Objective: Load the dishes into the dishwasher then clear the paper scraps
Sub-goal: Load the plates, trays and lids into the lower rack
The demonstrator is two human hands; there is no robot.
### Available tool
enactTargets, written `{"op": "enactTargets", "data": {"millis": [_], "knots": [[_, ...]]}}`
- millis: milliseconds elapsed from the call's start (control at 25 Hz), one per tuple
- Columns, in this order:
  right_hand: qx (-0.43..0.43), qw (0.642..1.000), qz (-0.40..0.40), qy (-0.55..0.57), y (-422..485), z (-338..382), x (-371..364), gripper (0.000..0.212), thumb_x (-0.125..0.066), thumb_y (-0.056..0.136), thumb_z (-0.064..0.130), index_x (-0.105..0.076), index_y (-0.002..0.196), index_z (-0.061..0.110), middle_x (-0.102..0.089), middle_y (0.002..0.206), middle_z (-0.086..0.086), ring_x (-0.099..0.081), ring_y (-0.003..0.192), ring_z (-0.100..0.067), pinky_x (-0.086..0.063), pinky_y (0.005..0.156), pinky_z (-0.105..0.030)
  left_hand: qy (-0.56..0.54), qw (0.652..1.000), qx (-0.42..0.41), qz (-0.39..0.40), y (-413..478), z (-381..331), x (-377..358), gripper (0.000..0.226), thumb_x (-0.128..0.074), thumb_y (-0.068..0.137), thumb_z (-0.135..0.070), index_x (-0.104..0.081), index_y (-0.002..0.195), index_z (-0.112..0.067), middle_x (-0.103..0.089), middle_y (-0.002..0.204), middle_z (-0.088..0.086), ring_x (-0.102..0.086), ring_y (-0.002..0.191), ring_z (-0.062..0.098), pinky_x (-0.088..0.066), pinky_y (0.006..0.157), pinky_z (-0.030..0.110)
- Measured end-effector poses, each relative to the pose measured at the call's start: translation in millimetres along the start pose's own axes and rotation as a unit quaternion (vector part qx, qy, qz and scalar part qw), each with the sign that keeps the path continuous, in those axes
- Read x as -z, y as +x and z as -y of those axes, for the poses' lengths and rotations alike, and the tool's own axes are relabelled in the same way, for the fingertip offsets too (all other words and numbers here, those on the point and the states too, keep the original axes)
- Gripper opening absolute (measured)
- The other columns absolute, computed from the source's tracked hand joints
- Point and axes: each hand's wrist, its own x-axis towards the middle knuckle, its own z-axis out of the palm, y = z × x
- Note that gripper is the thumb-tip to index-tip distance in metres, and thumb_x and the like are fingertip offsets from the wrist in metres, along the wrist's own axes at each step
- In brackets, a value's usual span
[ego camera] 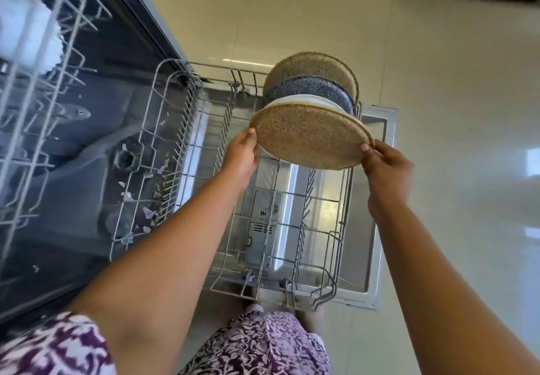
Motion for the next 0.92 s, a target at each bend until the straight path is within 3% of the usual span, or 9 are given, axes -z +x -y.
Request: {"op": "enactTargets", "data": {"millis": [120,200,280,400,520,600,720,920], "knots": [[-0.006,0.999,-0.002,-0.034,7,-13,-9,0.027,-0.071,0.081,0.019,-0.07,0.107,0.015,-0.072,0.097,-0.004,-0.067,0.093,-0.015,-0.053,0.089,-0.032,0.015,1.0,0.001,-0.012,20,9,2,0.037,-0.034,0.102,-0.025,-0.041,0.138,-0.02,-0.052,0.135,0.001,-0.048,0.12,0.015,-0.038,0.092,0.027],[-0.01,0.999,-0.003,-0.037,10,-20,-14,0.028,-0.07,0.081,0.018,-0.069,0.109,0.013,-0.072,0.097,-0.003,-0.067,0.093,-0.016,-0.053,0.091,-0.035,0.038,0.999,0.01,-0.016,31,14,8,0.037,-0.036,0.101,-0.028,-0.043,0.137,-0.022,-0.054,0.131,0.003,-0.05,0.117,0.016,-0.038,0.092,0.029],[-0.004,0.999,0.004,-0.05,11,-22,-18,0.026,-0.068,0.083,0.015,-0.069,0.109,0.015,-0.072,0.092,0.004,-0.066,0.088,-0.008,-0.052,0.089,-0.029,0.057,0.998,0.026,-0.017,38,19,13,0.038,-0.038,0.101,-0.03,-0.044,0.137,-0.02,-0.058,0.121,0.004,-0.052,0.108,0.015,-0.04,0.09,0.03],[0.006,0.997,0.006,-0.076,14,-22,-23,0.029,-0.065,0.085,0.012,-0.067,0.114,0.014,-0.068,0.087,0.013,-0.063,0.082,0.001,-0.049,0.085,-0.021,0.083,0.996,0.033,-0.015,47,26,18,0.039,-0.04,0.1,-0.033,-0.045,0.136,-0.02,-0.052,0.136,0.007,-0.045,0.127,0.025,-0.037,0.098,0.033],[-0.002,0.994,0.008,-0.112,18,-27,-28,0.033,-0.067,0.085,0.014,-0.064,0.117,0.012,-0.068,0.099,0.005,-0.063,0.093,-0.008,-0.048,0.09,-0.024,0.099,0.995,0.029,-0.013,50,30,19,0.04,-0.041,0.099,-0.036,-0.048,0.134,-0.019,-0.053,0.136,0.008,-0.044,0.129,0.027,-0.036,0.099,0.033],[-0.008,0.99,0.009,-0.14,21,-33,-30,0.036,-0.068,0.084,0.016,-0.064,0.119,0.013,-0.069,0.105,0.0,-0.064,0.096,-0.012,-0.049,0.086,-0.023,0.112,0.993,0.022,-0.014,52,33,20,0.039,-0.044,0.097,-0.038,-0.053,0.129,-0.018,-0.057,0.131,0.01,-0.044,0.129,0.032,-0.035,0.105,0.044],[-0.011,0.984,-0.008,-0.177,20,-37,-34,0.036,-0.069,0.083,0.021,-0.065,0.119,0.018,-0.069,0.1,-0.002,-0.064,0.091,-0.013,-0.046,0.074,-0.02,0.128,0.991,0.019,-0.016,51,37,22,0.039,-0.047,0.095,-0.042,-0.054,0.127,-0.02,-0.058,0.129,0.008,-0.045,0.129,0.033,-0.035,0.105,0.051],[0.012,0.976,-0.012,-0.216,-6,-32,-39,0.035,-0.066,0.086,0.023,-0.063,0.12,0.018,-0.063,0.091,-0.001,-0.058,0.084,-0.012,-0.043,0.076,-0.023,0.155,0.986,0.004,-0.064,30,41,24,0.034,-0.045,0.097,-0.037,-0.058,0.122,-0.018,-0.06,0.124,0.014,-0.045,0.119,0.046,-0.044,0.094,0.052]]}}
